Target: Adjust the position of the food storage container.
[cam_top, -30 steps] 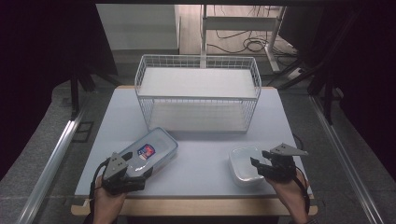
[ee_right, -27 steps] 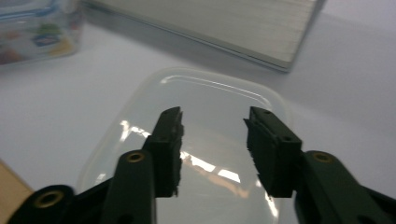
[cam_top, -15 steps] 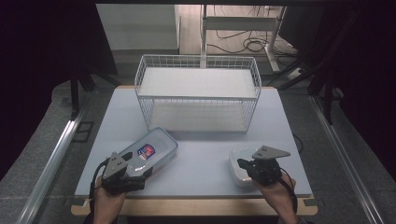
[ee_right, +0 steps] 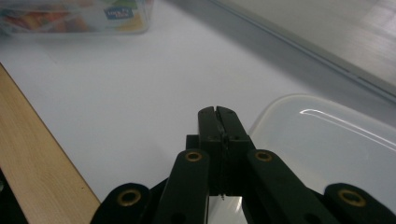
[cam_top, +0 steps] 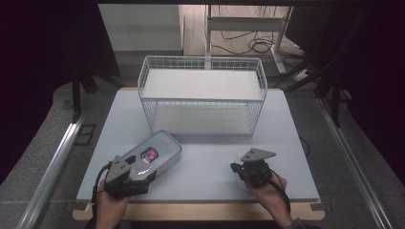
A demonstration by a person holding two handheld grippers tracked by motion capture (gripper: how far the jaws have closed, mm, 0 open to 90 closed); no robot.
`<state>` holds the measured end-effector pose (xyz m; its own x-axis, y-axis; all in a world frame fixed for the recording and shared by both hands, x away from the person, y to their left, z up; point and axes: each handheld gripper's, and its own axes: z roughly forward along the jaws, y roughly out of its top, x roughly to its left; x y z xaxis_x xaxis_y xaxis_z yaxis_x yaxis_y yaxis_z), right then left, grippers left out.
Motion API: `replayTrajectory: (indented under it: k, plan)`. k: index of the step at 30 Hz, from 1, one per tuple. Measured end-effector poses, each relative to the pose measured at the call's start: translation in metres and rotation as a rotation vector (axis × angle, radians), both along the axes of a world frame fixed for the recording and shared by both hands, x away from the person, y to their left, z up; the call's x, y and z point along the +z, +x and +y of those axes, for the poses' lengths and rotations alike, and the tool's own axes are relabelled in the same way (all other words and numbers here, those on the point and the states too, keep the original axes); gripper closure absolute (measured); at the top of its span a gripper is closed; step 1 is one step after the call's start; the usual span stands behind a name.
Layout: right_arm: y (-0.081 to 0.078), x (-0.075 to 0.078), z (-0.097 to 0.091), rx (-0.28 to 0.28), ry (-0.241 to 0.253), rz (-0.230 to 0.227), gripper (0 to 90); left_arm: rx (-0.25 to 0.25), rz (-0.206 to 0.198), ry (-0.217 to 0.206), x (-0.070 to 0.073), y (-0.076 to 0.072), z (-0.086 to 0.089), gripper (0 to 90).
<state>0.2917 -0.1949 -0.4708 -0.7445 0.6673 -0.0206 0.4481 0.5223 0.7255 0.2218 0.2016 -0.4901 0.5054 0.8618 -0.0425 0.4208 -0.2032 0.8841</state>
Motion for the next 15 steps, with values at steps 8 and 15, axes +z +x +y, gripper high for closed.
replayTrajectory:
  k: [8,15]
  plan:
    - [0.008,-0.007,0.001,-0.028,-0.031,0.0,89.3,-0.002,0.009,-0.004,-0.001,0.001,0.0,9.5]
    - [0.016,-0.005,-0.015,-0.089,-0.035,-0.001,89.3,0.001,0.007,-0.006,-0.001,0.001,0.002,9.6]
